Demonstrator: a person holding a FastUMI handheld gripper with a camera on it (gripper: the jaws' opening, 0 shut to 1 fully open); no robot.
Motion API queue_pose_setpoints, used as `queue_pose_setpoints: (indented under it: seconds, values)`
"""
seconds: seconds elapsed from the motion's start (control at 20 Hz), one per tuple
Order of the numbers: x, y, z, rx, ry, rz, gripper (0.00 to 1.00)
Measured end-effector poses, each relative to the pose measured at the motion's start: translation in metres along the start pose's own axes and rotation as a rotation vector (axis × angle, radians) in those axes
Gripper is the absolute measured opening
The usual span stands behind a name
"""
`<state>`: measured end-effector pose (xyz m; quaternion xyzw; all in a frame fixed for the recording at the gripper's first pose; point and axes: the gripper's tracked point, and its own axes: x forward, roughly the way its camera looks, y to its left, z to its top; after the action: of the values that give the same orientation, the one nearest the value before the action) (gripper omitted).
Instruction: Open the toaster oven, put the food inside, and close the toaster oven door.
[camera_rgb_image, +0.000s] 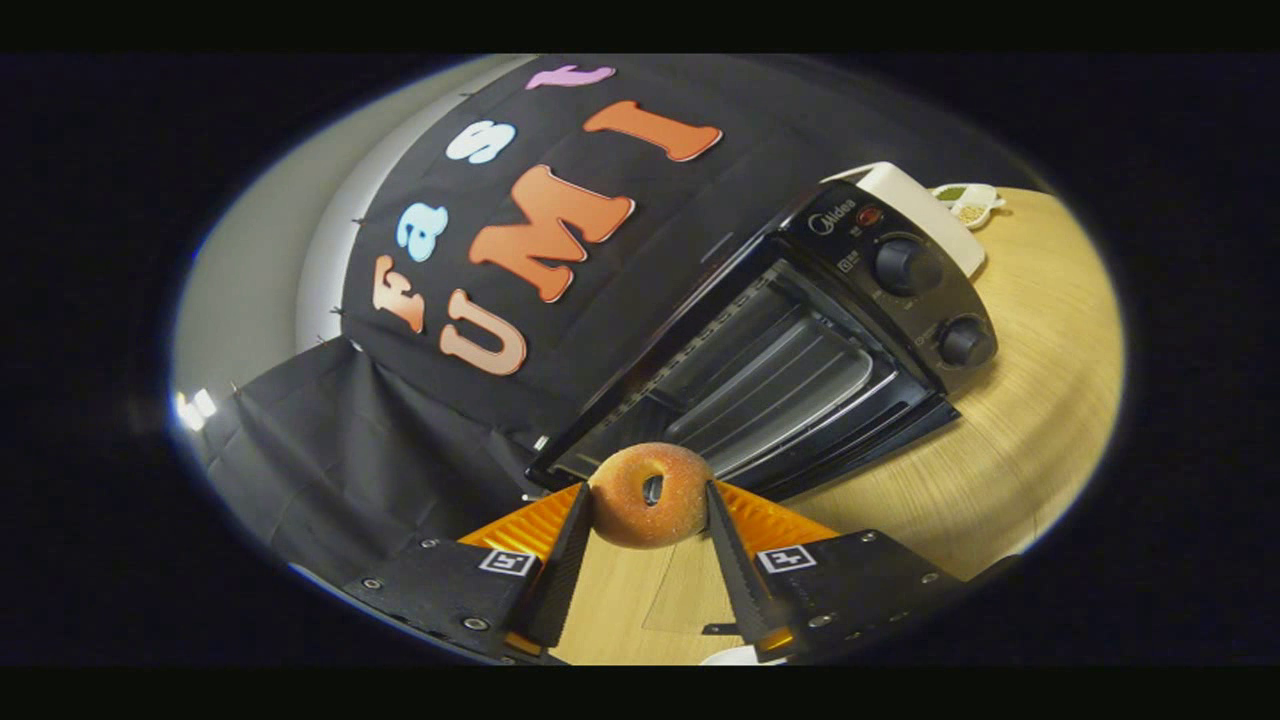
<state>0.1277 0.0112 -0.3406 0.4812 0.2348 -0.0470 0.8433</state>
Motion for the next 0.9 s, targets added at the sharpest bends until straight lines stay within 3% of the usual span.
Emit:
queue_pose_setpoints:
  seconds: [0.6,0.9]
  values:
    - [0.065,-0.018,0.033,-0.159,-0.116,-0.105,0.65]
    - [0.064,-0.013,0.032,-0.350,-0.134,-0.142,0.89]
